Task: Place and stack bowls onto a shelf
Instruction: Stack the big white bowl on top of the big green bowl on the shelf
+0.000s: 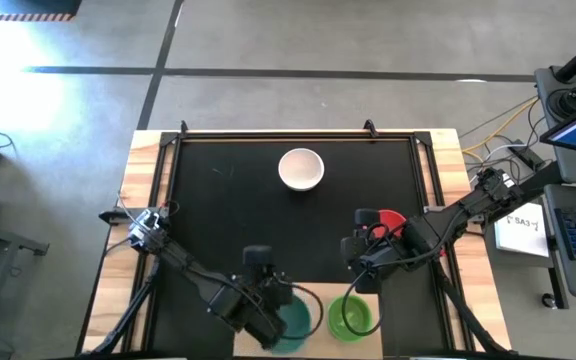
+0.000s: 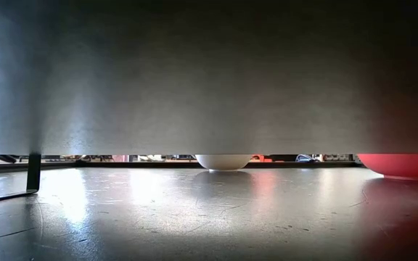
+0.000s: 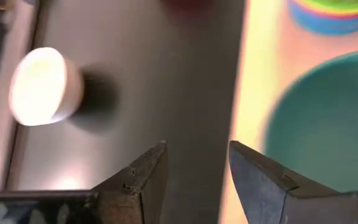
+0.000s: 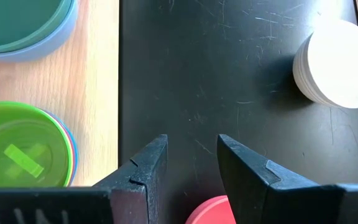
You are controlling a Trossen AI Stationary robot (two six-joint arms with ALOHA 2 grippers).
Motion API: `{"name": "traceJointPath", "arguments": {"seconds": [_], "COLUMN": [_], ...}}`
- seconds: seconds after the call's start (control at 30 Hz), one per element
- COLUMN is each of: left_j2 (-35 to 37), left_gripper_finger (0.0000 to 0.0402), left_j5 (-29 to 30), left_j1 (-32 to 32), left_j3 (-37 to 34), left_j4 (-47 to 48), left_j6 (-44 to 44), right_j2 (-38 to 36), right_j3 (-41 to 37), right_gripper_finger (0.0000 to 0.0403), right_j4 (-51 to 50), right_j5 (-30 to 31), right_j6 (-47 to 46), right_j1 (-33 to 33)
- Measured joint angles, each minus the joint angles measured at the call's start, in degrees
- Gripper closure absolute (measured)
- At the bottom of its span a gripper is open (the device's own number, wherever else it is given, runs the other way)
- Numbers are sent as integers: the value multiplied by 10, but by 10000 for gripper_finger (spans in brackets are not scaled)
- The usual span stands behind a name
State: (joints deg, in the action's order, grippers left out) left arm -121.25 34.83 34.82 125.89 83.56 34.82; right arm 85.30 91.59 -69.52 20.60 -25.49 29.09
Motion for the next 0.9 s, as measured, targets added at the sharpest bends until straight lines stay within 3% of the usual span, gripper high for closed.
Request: {"name": "traceJointPath", "arguments": {"seconds": [0.27,0.67,0.8,0.9], "left_j2": [7,36,66,119], "left_gripper_finger": [248,248,248,248], "left_j5": [17,-9,-44,-44], "left_j1": [-55,-159,-195,-223], "left_j3": [0,-12,-63,-146], "left_j4": [63,46,2,-81], "left_j6": [-56,-165,-202,-250], "right_j2": [0,0,0,0], "right_j3": [0,0,0,0], "right_gripper_finger": [273,273,273,273], "right_j4": [0,0,1,0], "right_j5": [0,0,0,0], "right_j6": [0,0,0,0], "right_j1": [0,0,0,0]}}
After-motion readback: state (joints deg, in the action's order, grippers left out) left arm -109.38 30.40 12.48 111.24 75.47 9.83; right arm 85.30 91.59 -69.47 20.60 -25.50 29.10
